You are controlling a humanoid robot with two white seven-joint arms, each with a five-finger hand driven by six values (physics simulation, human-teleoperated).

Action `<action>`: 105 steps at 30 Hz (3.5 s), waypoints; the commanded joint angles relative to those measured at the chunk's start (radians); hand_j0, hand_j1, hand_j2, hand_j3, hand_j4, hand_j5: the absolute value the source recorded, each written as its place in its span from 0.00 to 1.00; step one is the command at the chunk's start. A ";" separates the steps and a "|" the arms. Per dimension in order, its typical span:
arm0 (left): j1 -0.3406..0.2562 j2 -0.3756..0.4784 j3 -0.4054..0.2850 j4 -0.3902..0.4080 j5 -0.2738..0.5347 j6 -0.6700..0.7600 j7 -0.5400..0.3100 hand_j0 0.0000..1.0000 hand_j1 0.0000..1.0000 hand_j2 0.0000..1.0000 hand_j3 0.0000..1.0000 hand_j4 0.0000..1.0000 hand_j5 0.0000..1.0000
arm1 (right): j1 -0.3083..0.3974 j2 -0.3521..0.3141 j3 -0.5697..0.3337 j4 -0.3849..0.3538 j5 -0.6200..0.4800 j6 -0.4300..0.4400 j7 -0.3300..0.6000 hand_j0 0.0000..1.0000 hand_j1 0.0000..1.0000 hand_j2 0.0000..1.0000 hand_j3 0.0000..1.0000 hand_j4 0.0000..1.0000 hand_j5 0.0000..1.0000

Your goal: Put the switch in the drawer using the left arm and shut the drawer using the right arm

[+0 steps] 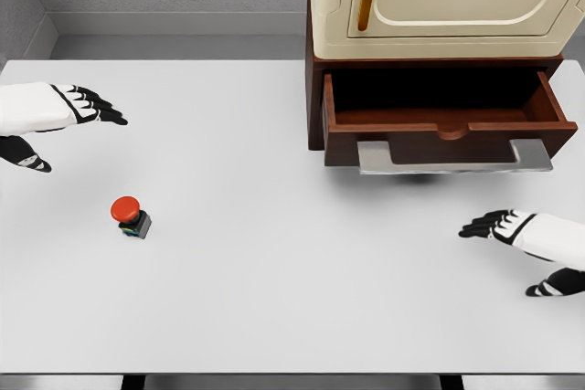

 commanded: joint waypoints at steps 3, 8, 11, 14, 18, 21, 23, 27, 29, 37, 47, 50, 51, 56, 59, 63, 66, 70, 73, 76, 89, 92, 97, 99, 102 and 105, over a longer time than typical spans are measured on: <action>0.000 0.001 0.001 0.002 0.005 0.003 0.000 1.00 1.00 1.00 1.00 1.00 1.00 | -0.002 -0.001 0.006 0.000 -0.007 0.003 0.000 1.00 1.00 1.00 1.00 1.00 1.00; -0.006 0.029 -0.104 -0.027 0.008 0.003 0.000 1.00 1.00 1.00 1.00 1.00 1.00 | 0.011 0.005 0.005 0.001 -0.009 0.003 0.000 1.00 1.00 1.00 1.00 1.00 1.00; -0.012 0.053 -0.148 -0.086 0.008 0.003 0.000 1.00 1.00 1.00 1.00 1.00 1.00 | 0.014 0.000 -0.010 0.001 -0.007 0.003 0.000 1.00 1.00 1.00 1.00 1.00 1.00; -0.011 0.045 -0.217 -0.138 0.005 0.003 0.000 1.00 1.00 1.00 1.00 1.00 1.00 | 0.096 0.009 -0.144 0.004 -0.009 0.003 0.000 1.00 1.00 1.00 1.00 1.00 1.00; -0.014 -0.042 -0.228 -0.133 0.001 0.003 0.000 1.00 1.00 1.00 1.00 1.00 1.00 | 0.167 0.014 -0.248 0.003 -0.007 0.003 0.000 1.00 1.00 1.00 1.00 1.00 1.00; -0.017 -0.050 -0.226 -0.113 -0.001 0.003 0.000 1.00 1.00 1.00 1.00 1.00 1.00 | 0.212 0.046 -0.317 0.003 -0.007 0.003 0.000 1.00 1.00 1.00 1.00 1.00 1.00; -0.021 -0.051 -0.226 -0.092 -0.021 0.003 0.000 1.00 1.00 1.00 1.00 1.00 1.00 | 0.212 0.052 -0.334 0.003 -0.007 0.003 -0.013 1.00 1.00 1.00 1.00 1.00 1.00; -0.020 -0.062 -0.225 -0.058 -0.050 0.003 0.000 1.00 1.00 1.00 1.00 1.00 1.00 | 0.204 0.052 -0.409 0.003 -0.009 0.003 -0.034 1.00 1.00 1.00 1.00 1.00 1.00; -0.014 -0.062 -0.228 -0.058 -0.053 0.003 0.000 1.00 1.00 1.00 1.00 1.00 1.00 | 0.201 0.069 -0.409 0.003 -0.009 0.003 -0.034 0.96 0.96 0.96 0.96 0.96 0.96; -0.014 -0.057 -0.230 -0.066 -0.052 0.003 0.000 0.90 0.90 0.90 0.90 0.90 0.90 | 0.169 0.097 -0.408 0.001 -0.009 0.003 -0.031 1.00 1.00 1.00 1.00 1.00 1.00; -0.012 -0.047 -0.253 -0.095 -0.052 0.003 0.000 0.86 0.86 0.86 0.86 0.86 0.86 | 0.195 0.126 -0.408 0.036 0.005 0.003 -0.091 1.00 1.00 1.00 1.00 1.00 1.00; -0.011 -0.047 -0.254 -0.095 -0.052 0.003 0.000 0.84 0.84 0.84 0.84 0.84 0.84 | 0.212 0.123 -0.408 0.003 0.016 0.003 -0.087 1.00 1.00 1.00 1.00 1.00 1.00; -0.012 -0.047 -0.254 -0.095 -0.052 0.003 0.000 0.83 0.83 0.83 0.83 0.83 0.83 | 0.212 0.115 -0.406 0.003 0.016 0.003 -0.087 1.00 1.00 1.00 1.00 1.00 1.00; -0.012 -0.047 -0.254 -0.094 -0.053 0.003 0.000 0.75 0.75 0.75 0.75 0.75 0.75 | 0.204 0.051 -0.389 0.001 0.016 0.003 -0.033 1.00 1.00 1.00 1.00 1.00 1.00; -0.012 -0.048 -0.253 -0.090 -0.061 0.003 0.000 0.75 0.75 0.75 0.75 0.75 0.75 | 0.198 0.048 -0.366 0.000 0.016 0.003 -0.018 1.00 1.00 1.00 1.00 1.00 1.00; -0.012 -0.048 -0.253 -0.087 -0.073 0.003 0.000 0.74 0.74 0.74 0.74 0.74 0.74 | 0.187 0.048 -0.356 0.000 0.016 0.003 -0.016 0.76 0.76 0.76 0.76 0.76 0.76; -0.012 -0.050 -0.253 -0.087 -0.079 0.003 0.000 0.71 0.71 0.71 0.71 0.71 0.71 | 0.164 0.048 -0.354 0.000 0.016 0.003 0.000 0.62 0.62 0.62 0.62 0.62 0.62; -0.014 -0.050 -0.253 -0.089 -0.079 0.003 0.000 0.63 0.63 0.63 0.63 0.63 0.63 | 0.132 0.017 -0.346 0.000 0.014 0.003 0.000 0.55 0.55 0.55 0.55 0.55 0.55; -0.015 -0.050 -0.254 -0.089 -0.082 0.003 0.000 0.51 0.51 0.51 0.51 0.51 0.51 | 0.095 0.023 -0.294 0.000 0.016 0.003 0.000 0.56 0.56 0.56 0.56 0.56 0.56; -0.017 -0.050 -0.254 -0.089 -0.082 0.003 0.000 0.44 0.44 0.44 0.44 0.44 0.44 | 0.092 0.035 -0.290 0.000 0.016 0.003 0.000 0.57 0.57 0.57 0.57 0.57 0.57; -0.025 -0.053 -0.253 -0.094 -0.081 0.003 0.000 0.38 0.38 0.38 0.38 0.38 0.38 | 0.005 0.065 -0.199 0.000 0.016 0.003 0.000 0.57 0.57 0.57 0.57 0.57 0.57; -0.026 -0.054 -0.251 -0.094 -0.081 0.003 0.000 0.34 0.34 0.34 0.34 0.34 0.34 | -0.005 0.075 -0.199 0.000 0.013 0.003 0.000 0.56 0.56 0.56 0.56 0.56 0.56; -0.048 -0.059 -0.246 -0.095 -0.070 0.003 0.000 0.33 0.33 0.33 0.33 0.33 0.33 | -0.006 0.095 -0.199 0.000 0.013 0.003 0.000 0.56 0.56 0.56 0.56 0.56 0.56; -0.066 -0.062 -0.245 -0.094 -0.065 0.003 0.000 0.33 0.33 0.33 0.33 0.33 0.33 | -0.006 0.097 -0.199 0.000 0.011 0.003 0.000 0.56 0.56 0.56 0.56 0.56 0.56; -0.095 -0.076 -0.245 -0.094 -0.027 0.003 0.000 0.33 0.33 0.33 0.33 0.33 0.33 | -0.006 0.106 -0.199 0.000 0.010 0.003 0.000 0.57 0.57 0.57 0.57 0.57 0.57; -0.133 -0.116 -0.245 -0.092 -0.026 0.003 0.000 0.33 0.33 0.33 0.33 0.33 0.33 | -0.008 0.106 -0.199 0.001 0.010 0.003 0.000 0.57 0.57 0.57 0.57 0.57 0.57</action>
